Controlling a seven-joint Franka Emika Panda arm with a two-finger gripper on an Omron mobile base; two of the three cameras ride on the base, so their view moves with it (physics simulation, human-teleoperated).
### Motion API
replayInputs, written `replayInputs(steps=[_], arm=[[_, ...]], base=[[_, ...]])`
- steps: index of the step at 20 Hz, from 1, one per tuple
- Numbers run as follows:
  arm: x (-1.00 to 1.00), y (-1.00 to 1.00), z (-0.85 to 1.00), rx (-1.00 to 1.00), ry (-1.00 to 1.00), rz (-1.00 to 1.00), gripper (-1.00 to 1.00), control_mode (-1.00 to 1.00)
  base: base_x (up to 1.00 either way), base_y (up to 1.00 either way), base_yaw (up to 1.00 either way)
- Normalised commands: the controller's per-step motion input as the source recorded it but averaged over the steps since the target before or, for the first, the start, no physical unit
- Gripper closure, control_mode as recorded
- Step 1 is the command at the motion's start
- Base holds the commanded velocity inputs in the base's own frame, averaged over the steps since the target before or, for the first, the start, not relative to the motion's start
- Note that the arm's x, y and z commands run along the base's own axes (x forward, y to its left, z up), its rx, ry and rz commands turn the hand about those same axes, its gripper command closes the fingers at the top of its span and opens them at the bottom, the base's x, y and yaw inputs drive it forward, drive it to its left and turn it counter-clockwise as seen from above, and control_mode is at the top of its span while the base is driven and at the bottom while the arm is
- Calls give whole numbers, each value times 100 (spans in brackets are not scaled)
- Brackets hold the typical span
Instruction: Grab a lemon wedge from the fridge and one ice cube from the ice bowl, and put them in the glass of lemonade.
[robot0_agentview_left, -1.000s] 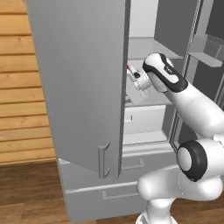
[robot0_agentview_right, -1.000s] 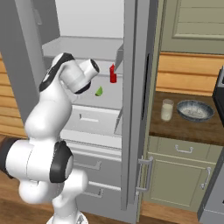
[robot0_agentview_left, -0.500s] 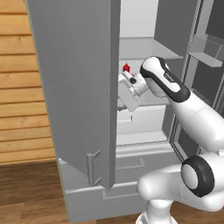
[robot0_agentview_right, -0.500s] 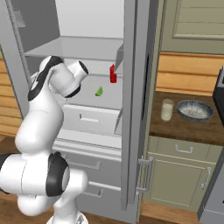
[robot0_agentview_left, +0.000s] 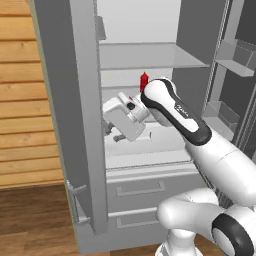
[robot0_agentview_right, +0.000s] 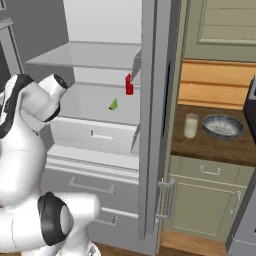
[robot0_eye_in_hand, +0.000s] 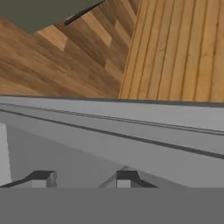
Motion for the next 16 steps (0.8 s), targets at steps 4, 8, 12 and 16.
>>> replayInputs(steps=[4,8,12,16], arm=[[-22,95,5,-10,-9,0,-100,-100],[-26,31,20,-13,-1,0,-100,-100],[-45,-30,51,-9,-3,-6,-100,-100],[-21,-97,93,0,0,-6,-100,-100]], base=[[0,0,0],[0,0,0],[0,0,0],[0,0,0]])
